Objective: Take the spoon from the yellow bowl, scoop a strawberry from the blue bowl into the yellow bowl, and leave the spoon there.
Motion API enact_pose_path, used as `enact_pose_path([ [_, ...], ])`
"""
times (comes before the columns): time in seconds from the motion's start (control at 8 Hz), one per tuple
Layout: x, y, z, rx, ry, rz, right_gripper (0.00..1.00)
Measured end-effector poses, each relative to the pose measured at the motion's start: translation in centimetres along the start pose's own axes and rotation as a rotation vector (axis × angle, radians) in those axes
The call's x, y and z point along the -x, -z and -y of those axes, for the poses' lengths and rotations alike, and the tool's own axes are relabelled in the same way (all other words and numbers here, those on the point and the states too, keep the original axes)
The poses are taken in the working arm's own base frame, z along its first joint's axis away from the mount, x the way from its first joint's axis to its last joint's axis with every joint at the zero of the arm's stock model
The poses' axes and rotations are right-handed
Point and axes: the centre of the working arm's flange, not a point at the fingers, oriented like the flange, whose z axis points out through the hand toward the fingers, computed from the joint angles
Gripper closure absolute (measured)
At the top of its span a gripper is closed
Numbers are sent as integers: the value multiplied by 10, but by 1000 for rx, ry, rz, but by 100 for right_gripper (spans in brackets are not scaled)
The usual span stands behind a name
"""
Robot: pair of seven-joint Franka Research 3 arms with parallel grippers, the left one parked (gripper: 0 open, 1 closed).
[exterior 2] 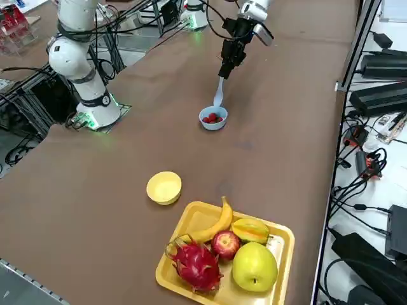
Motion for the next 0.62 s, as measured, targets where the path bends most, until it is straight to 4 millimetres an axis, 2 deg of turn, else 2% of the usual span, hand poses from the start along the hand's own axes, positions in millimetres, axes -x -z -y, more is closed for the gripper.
enact_pose_path([
  [0.25, 22, 2, 33, 22, 28, -25, 88],
  [0.62, 31, 2, 49, 28, 46, -40, 88],
])
